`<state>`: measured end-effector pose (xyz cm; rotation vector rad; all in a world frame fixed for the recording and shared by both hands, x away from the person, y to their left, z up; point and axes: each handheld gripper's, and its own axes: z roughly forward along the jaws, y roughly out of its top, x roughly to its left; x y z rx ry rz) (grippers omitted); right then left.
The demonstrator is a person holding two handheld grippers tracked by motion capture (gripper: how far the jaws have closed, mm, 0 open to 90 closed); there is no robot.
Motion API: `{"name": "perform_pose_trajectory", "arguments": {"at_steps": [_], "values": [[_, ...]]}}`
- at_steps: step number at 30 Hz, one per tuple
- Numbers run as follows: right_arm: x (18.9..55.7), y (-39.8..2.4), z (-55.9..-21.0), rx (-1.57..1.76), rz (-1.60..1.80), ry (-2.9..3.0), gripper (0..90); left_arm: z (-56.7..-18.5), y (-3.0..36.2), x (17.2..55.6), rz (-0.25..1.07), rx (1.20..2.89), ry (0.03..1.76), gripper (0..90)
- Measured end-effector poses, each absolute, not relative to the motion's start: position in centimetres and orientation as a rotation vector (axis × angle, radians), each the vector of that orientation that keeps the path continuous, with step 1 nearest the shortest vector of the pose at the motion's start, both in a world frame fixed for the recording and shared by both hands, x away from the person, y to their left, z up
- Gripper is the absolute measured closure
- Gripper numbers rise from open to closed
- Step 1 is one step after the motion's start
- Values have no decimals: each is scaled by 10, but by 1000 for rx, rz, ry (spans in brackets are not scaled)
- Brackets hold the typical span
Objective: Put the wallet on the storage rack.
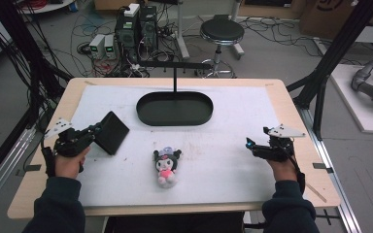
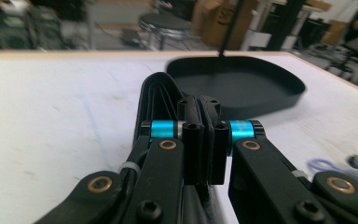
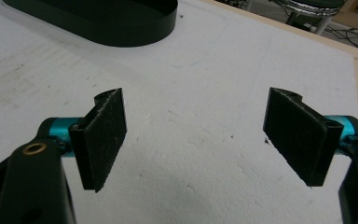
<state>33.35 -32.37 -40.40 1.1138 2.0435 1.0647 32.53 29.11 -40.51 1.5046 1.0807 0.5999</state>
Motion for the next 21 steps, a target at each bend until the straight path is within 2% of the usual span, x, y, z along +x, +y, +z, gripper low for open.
{"name": "perform_pose_trajectory", "arguments": {"at_steps": [7, 14, 21], "values": [[333, -324, -404, 1115, 1063, 2046, 216, -400, 296, 322, 629, 1508, 1069, 877], [334, -324, -405, 1118, 1064, 2046, 216, -399, 273, 322, 596, 1572, 996, 877], [334, -324, -404, 1118, 1063, 2045, 216, -400, 266, 320, 589, 1579, 982, 877]]}}
